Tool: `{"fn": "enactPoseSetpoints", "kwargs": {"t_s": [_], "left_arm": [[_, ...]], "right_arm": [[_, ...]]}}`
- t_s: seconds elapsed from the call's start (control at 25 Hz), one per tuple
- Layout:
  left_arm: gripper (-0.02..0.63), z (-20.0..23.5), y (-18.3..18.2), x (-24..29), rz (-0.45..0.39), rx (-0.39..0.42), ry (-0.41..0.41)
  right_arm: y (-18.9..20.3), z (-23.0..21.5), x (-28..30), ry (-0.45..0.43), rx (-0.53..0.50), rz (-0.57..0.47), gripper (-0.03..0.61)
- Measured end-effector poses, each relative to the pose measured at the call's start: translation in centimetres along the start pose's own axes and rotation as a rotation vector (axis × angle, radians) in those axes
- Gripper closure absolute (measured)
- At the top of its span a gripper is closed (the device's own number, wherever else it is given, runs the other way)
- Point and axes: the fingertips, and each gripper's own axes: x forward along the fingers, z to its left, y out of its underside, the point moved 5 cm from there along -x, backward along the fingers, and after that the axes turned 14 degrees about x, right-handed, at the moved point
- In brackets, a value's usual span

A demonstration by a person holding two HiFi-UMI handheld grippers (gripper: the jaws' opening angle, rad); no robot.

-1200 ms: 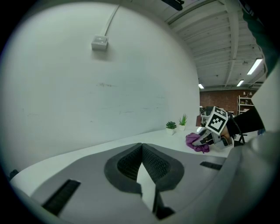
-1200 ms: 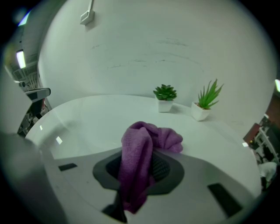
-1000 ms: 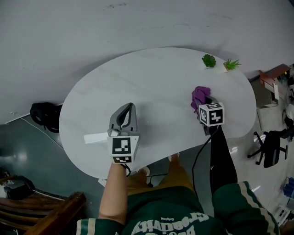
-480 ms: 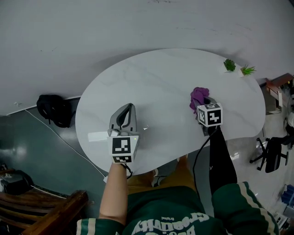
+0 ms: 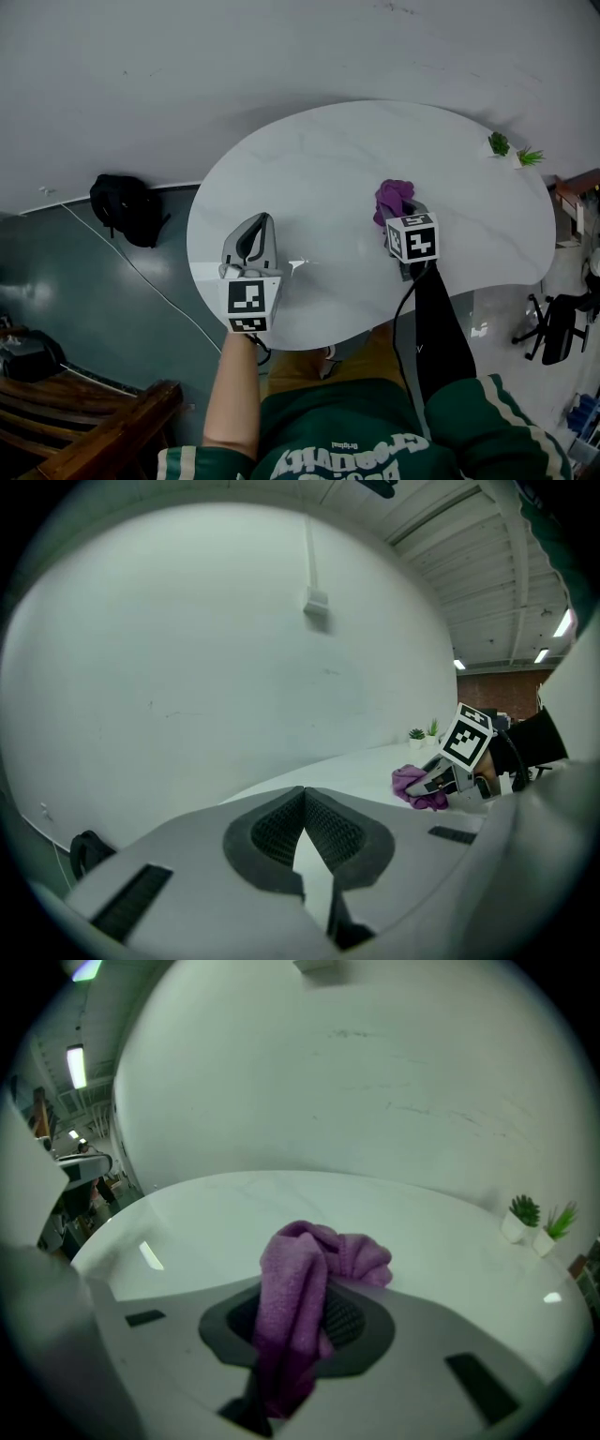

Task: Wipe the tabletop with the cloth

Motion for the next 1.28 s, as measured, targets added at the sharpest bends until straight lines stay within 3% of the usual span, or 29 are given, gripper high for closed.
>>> {"fn": "enactPoseSetpoints", "kwargs": {"t_s": [0.4, 0.92, 1.28], "left_arm": [[0.614, 5.6, 3.4, -4.1, 0.04, -0.023, -0.097], [0.614, 12.6, 8.0, -12.0, 0.13, -0.071, -0.268], [0.614, 15.6, 10.9, -19.1, 0.194, -0.114, -0.394]], "right_arm": [[-0.3, 11.0, 2.7, -0.11, -0.063, 0.025, 0.485], [1.1, 28.3, 5.0, -0.339, -0.21, 0.091, 0.485], [4.2, 39.2, 4.8, -0.503, -0.335, 0.149, 0.483]]}}
